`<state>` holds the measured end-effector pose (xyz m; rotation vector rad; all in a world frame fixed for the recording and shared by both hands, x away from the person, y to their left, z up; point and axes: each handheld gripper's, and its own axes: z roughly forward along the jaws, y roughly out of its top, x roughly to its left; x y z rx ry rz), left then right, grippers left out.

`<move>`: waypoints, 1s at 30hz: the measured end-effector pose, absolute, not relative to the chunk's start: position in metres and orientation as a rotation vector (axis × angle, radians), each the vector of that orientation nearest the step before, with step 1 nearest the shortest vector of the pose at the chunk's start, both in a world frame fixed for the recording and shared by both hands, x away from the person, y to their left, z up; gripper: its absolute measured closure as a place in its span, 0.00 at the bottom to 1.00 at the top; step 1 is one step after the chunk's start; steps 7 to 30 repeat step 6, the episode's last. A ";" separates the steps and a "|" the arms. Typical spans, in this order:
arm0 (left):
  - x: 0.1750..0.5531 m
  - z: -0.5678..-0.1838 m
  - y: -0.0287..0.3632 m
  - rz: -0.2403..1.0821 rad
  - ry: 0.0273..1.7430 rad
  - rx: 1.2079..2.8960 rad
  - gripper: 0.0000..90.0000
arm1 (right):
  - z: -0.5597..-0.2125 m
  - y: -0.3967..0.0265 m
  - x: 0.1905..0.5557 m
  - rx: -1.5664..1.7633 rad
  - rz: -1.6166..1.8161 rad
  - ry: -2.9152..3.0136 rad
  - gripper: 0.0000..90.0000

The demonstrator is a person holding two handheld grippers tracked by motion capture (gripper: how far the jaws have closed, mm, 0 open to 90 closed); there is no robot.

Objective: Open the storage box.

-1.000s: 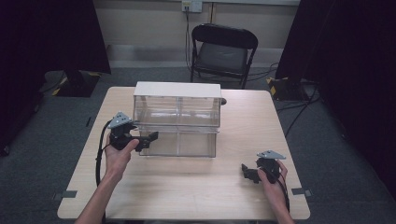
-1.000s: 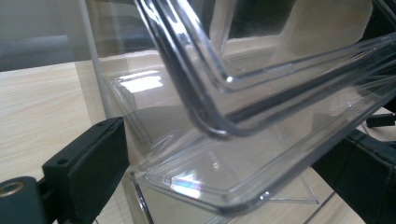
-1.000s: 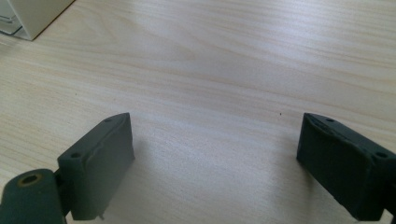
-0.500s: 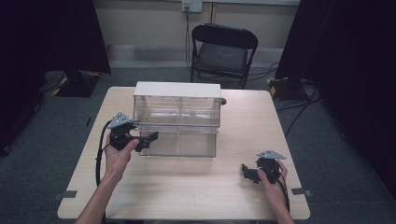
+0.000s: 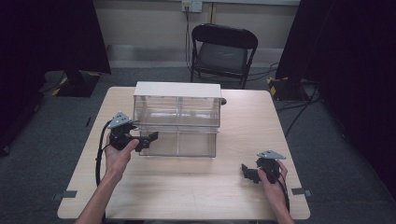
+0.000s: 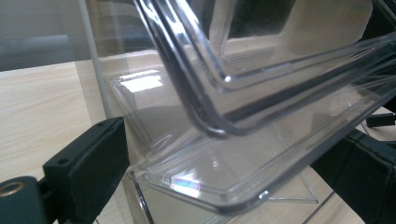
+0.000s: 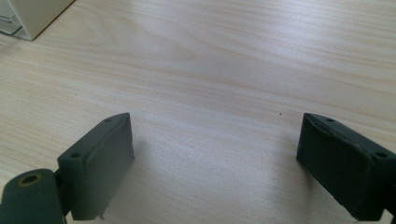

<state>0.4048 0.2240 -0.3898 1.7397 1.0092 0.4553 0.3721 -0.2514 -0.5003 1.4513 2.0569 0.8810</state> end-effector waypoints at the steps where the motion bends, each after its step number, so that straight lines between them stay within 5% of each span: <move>1: 0.405 -0.390 0.224 0.455 1.009 1.741 0.06 | -0.500 -0.251 0.372 1.449 0.882 2.058 0.11; 30: 0.405 -0.389 0.224 0.456 1.009 1.744 0.05 | -0.500 -0.252 0.372 1.448 0.883 2.059 0.11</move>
